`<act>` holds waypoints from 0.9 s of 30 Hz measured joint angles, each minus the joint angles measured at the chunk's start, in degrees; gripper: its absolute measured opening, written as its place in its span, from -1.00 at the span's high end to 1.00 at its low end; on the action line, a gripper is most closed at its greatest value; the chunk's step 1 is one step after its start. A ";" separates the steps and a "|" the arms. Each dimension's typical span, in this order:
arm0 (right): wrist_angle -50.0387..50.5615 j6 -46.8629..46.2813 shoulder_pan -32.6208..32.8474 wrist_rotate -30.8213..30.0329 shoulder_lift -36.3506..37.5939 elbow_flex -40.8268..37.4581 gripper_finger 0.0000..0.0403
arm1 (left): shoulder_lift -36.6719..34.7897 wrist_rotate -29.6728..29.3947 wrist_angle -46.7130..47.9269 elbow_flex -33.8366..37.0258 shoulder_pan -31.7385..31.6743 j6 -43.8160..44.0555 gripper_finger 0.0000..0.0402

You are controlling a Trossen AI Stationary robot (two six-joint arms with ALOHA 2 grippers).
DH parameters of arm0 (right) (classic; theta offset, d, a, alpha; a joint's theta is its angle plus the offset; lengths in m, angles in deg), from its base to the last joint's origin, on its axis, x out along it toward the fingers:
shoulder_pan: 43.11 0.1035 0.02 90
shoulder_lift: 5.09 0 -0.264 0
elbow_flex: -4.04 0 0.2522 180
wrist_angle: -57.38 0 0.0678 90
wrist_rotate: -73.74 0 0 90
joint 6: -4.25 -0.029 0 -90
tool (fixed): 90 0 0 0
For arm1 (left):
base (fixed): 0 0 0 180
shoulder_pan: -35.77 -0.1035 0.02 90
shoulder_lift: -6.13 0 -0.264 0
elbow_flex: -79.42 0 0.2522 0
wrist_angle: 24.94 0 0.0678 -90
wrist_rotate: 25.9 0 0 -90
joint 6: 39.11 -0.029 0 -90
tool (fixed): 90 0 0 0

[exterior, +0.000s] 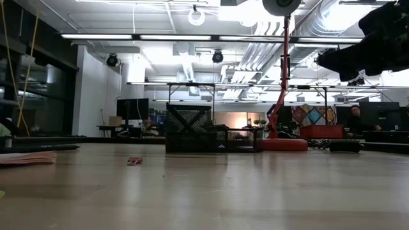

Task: Pick and place office supplies into organizer
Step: Put the red scissors into the black desk organizer

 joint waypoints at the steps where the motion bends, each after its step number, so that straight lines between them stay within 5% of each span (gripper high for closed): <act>1: 0.14 -0.01 0.00 0.02 0.00 0.00 0.46 | 0.00 -0.24 -0.16 0.01 0.01 -0.19 0.24; 9: 1.02 -0.01 0.00 -0.02 0.00 0.00 0.46 | 0.00 -3.53 2.18 -5.50 0.00 -5.34 0.24; 16: 1.32 -0.01 0.00 -0.05 0.00 0.00 0.46 | 0.63 -3.84 20.16 -10.97 0.02 1.64 0.24; 27: 1.74 0.00 0.00 -0.07 -0.07 0.02 0.46 | 3.46 -2.58 18.75 -9.77 0.01 3.27 0.24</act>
